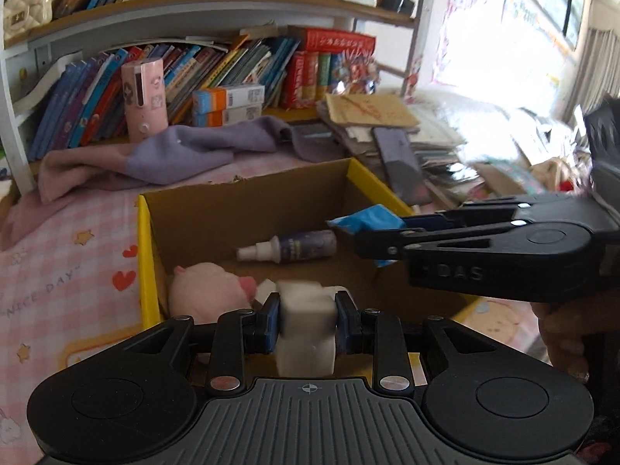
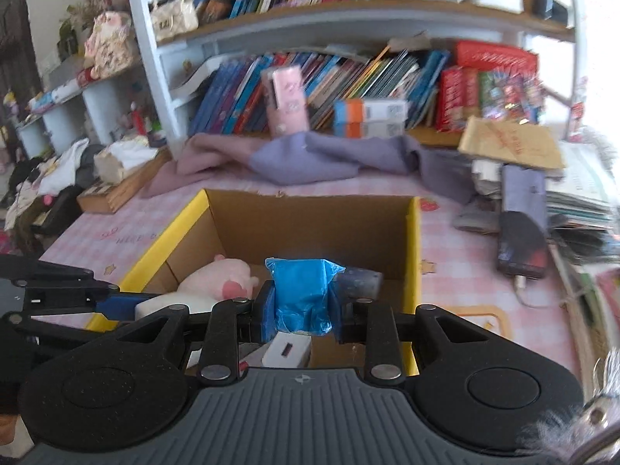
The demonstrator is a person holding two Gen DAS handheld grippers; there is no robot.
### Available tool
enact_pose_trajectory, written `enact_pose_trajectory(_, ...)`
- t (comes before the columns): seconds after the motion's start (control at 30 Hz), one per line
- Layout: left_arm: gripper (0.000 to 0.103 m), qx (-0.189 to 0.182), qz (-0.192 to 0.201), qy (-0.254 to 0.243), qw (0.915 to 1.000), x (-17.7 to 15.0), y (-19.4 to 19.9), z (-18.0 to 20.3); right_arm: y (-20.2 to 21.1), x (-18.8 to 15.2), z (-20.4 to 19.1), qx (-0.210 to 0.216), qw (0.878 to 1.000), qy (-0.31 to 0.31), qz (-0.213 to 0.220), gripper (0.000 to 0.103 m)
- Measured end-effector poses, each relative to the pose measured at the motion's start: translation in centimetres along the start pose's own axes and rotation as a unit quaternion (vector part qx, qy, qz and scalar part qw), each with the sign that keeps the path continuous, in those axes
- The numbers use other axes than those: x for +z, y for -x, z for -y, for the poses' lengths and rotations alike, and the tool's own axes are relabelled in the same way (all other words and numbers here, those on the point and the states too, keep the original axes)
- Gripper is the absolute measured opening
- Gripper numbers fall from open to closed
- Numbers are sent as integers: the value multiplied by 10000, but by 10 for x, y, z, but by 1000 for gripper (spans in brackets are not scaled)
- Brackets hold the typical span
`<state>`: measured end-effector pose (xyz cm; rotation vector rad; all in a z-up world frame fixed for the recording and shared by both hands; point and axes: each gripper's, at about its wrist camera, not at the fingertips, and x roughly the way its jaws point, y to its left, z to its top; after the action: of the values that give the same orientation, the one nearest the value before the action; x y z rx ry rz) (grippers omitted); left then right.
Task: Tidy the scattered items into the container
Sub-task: 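Lower the blue cloth and white block into the box and open both tools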
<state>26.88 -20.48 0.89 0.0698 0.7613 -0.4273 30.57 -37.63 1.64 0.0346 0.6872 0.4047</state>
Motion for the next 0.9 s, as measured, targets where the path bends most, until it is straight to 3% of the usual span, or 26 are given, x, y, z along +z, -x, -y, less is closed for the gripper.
enact_pose_trajectory(0.3, 28, 218, -391, 38, 9990, 12, -35, 0, -49, 15, 3, 394, 9980, 234, -426, 26)
enact_pose_trajectory(0.63, 32, 438, -404, 162, 9981, 9, -35, -2, -74, 20, 9, 556, 9957, 192, -714, 27)
enact_pose_trajectory(0.7, 50, 536, -305, 189, 9979, 8, -28, -1, -73, 21, 8, 545, 9962, 184, -659, 30)
enact_pose_trajectory(0.77, 60, 641, -160, 180, 9977, 8, -20, 0, -70, 22, 4, 520, 9968, 254, -560, 44)
enact_pose_trajectory(0.9, 70, 782, 114, 164, 9967, 8, -4, -1, -60, 23, -2, 455, 9977, 357, -358, 49)
